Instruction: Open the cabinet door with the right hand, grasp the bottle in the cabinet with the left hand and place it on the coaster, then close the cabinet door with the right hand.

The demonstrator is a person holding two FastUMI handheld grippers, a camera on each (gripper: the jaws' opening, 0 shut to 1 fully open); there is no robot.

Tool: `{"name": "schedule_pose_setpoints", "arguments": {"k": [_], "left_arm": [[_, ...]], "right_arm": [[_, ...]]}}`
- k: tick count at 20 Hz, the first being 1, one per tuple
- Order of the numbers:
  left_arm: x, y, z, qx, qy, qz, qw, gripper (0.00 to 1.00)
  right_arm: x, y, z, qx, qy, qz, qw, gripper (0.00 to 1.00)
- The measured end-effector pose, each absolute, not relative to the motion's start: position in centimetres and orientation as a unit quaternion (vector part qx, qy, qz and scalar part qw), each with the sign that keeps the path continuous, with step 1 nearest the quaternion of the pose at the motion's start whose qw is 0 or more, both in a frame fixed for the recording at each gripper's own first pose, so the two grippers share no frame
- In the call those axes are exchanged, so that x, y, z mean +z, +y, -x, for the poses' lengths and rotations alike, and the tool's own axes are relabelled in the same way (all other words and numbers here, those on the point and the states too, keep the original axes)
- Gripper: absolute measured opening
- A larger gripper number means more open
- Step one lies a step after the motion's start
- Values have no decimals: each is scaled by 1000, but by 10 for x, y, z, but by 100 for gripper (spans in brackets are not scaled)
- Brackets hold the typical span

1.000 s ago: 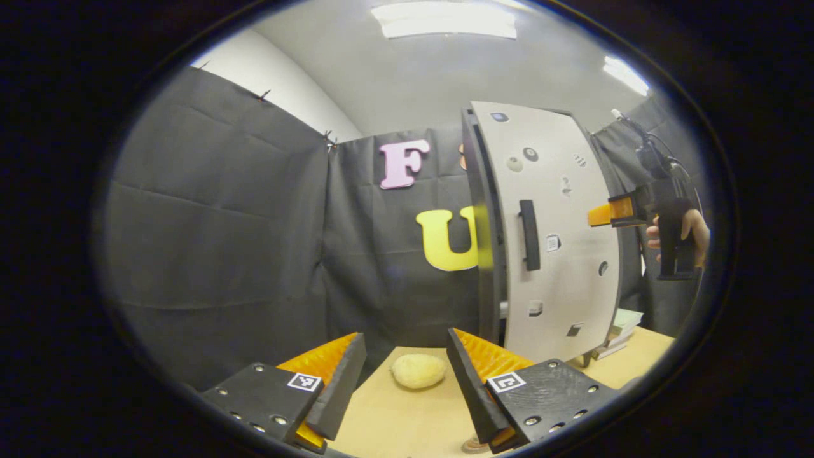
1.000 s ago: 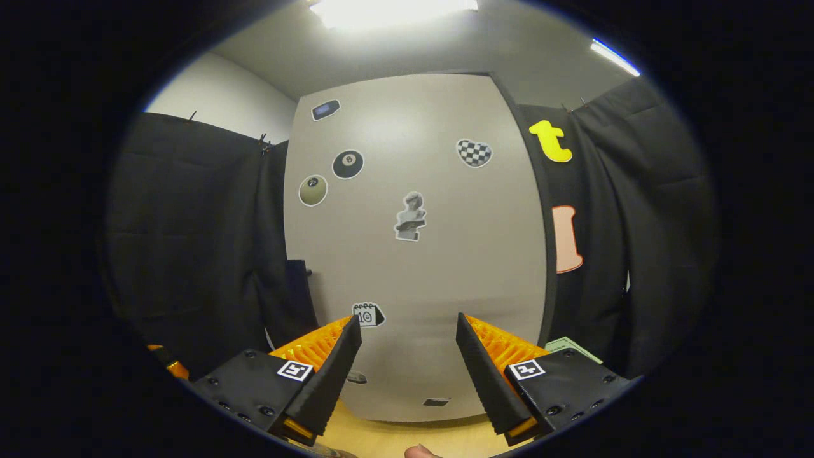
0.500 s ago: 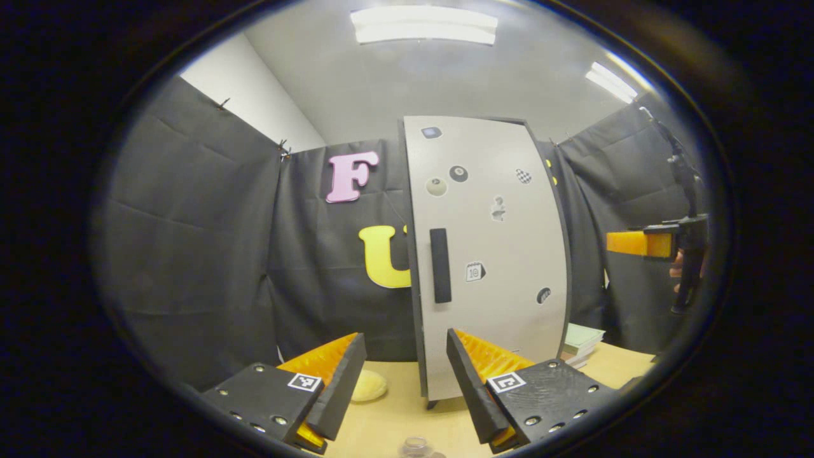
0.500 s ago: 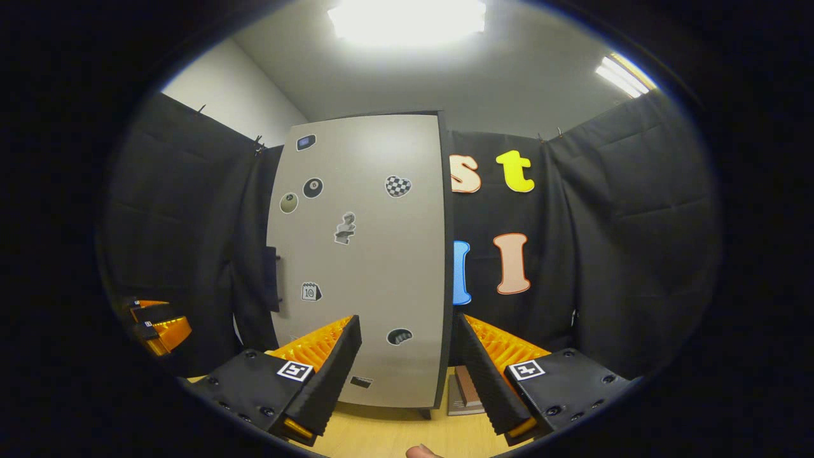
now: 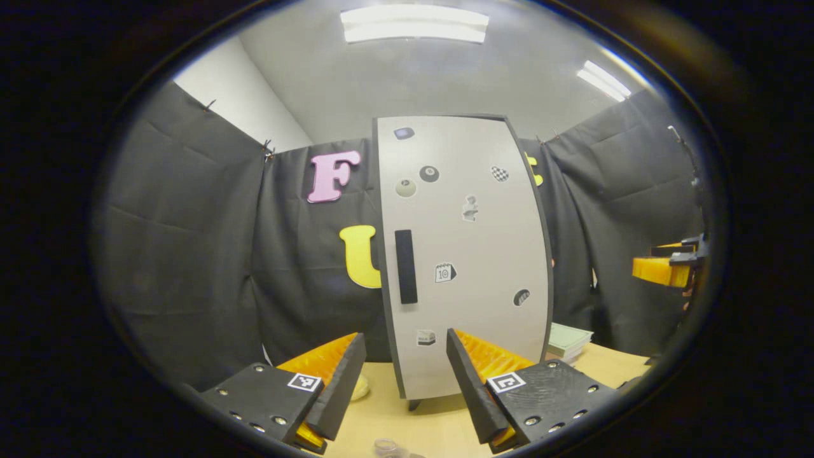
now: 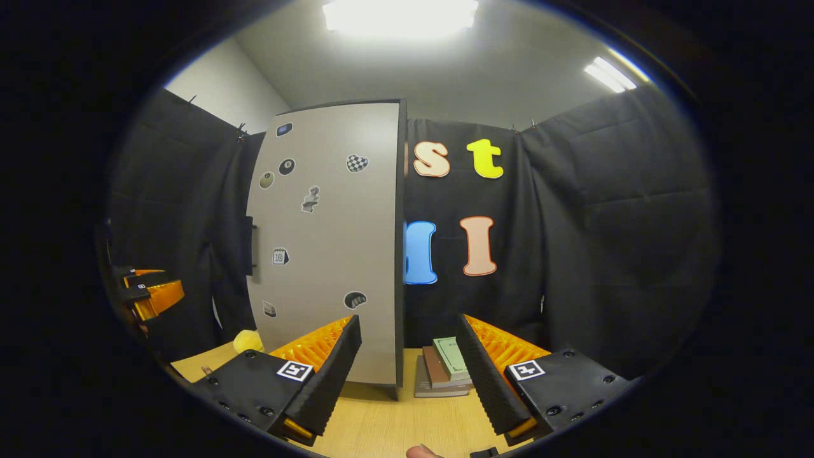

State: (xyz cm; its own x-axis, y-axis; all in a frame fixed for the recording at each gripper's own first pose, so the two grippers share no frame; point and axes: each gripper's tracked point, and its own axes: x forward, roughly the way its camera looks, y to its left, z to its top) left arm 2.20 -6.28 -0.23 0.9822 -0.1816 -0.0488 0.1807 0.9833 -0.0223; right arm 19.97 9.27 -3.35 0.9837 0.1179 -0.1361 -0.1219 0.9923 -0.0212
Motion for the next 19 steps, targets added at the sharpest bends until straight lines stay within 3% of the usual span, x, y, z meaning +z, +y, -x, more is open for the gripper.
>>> {"name": "schedule_pose_setpoints", "arguments": {"k": [10,11,15,16,17,18,19], "left_arm": [[1,-56,-17,-82,23,1,996,79],[1,-55,-16,-80,24,2,997,79],[0,-45,-16,-76,24,4,997,79],[0,-43,-16,-74,24,4,997,79],[1,-42,-15,-74,24,3,997,79],[1,-42,-16,-74,23,4,997,79],[1,-41,-16,-74,23,4,997,79]], "right_arm": [[-43,80,-186,47,82,8,996,96],[-42,81,-186,46,80,8,996,92],[-41,85,-188,43,79,7,996,96],[-40,86,-187,42,79,7,996,92],[-39,87,-187,41,77,6,996,96],[-38,88,-186,41,77,5,996,92],[-37,89,-185,40,76,4,996,96]]}}
